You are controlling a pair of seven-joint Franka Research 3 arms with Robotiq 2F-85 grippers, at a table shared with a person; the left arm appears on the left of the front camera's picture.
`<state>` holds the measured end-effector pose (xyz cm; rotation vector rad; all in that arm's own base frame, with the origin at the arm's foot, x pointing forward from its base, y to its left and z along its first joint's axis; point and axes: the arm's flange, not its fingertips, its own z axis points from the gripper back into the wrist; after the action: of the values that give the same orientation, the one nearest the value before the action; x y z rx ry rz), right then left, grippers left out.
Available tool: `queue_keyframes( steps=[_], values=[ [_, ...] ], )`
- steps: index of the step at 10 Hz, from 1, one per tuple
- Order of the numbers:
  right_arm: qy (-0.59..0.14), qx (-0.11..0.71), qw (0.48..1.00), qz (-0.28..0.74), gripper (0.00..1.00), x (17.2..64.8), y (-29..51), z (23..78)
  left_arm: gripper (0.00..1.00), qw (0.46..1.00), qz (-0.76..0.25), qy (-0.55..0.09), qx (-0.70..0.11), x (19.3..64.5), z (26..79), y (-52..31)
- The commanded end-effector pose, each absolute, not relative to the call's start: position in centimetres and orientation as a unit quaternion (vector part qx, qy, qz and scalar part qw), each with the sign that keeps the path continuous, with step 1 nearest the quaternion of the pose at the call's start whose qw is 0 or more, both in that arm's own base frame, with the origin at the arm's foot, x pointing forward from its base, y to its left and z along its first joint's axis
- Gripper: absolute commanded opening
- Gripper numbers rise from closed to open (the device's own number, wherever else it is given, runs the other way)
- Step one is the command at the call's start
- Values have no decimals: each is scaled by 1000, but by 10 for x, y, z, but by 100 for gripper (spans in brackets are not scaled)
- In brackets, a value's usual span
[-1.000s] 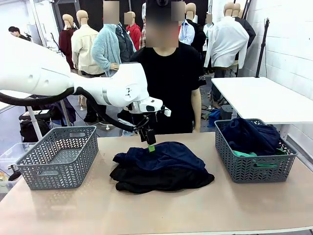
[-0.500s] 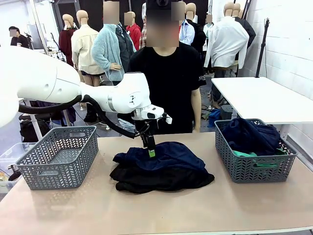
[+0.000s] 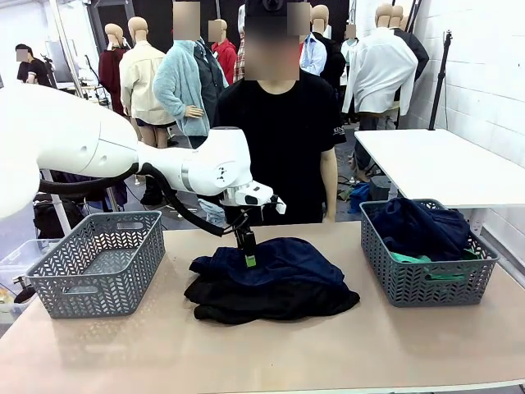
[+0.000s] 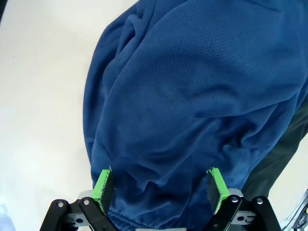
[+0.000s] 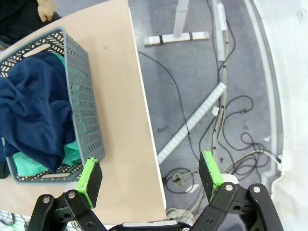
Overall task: Sort the tops and bottoms.
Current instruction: Lift clothes from the center of the table with your left hand.
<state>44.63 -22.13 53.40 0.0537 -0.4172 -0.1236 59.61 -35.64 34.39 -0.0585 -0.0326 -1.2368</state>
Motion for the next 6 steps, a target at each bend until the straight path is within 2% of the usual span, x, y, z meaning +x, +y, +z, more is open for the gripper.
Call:
queue_keyframes(
  steps=[1, 2, 6],
  values=[
    [-202, 19, 977, -60, 100, 446, -222, 534, 100, 805, -593, -12, -33, 599, 341, -354],
    [-202, 19, 977, -60, 100, 446, -222, 534, 96, 806, -591, -15, -28, 599, 343, -354],
    [-202, 19, 977, -60, 100, 446, -222, 534, 17, 807, -590, -25, -26, 598, 347, -355]
  ],
)
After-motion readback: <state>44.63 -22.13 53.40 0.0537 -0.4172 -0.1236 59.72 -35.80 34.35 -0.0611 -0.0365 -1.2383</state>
